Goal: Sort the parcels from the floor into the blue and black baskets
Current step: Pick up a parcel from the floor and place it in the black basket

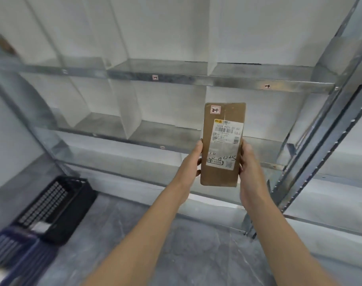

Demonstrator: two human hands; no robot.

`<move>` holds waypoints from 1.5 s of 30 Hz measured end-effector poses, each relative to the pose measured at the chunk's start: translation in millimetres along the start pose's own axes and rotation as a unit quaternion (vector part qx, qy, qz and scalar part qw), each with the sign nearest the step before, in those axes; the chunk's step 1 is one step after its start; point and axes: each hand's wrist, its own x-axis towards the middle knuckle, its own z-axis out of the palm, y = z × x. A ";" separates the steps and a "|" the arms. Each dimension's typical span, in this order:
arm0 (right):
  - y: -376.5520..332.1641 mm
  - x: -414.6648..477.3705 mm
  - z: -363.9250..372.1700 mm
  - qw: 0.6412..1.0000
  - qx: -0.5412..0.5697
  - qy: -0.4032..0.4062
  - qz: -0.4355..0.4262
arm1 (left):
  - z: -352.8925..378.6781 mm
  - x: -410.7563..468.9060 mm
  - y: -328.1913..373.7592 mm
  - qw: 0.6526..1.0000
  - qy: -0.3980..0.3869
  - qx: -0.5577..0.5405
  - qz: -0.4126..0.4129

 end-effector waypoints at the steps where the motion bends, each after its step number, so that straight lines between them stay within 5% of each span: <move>1: 2.8 -1.1 11.6 1.000 0.000 -0.016 0.007 | -10.8 -5.7 -3.1 1.000 0.021 -0.002 -0.005; 19: 87.1 -35.8 319.0 0.950 -0.085 -0.292 0.065 | -300.9 -82.6 -77.8 0.942 0.306 -0.119 -0.064; 34: 152.1 -69.4 555.3 0.891 -0.155 -0.404 0.137 | -514.4 -126.3 -128.2 0.879 0.427 -0.172 -0.126; 45: 214.1 -1.6 694.5 0.842 -0.184 -0.472 0.188 | -630.2 -69.0 -154.1 0.829 0.492 -0.203 -0.168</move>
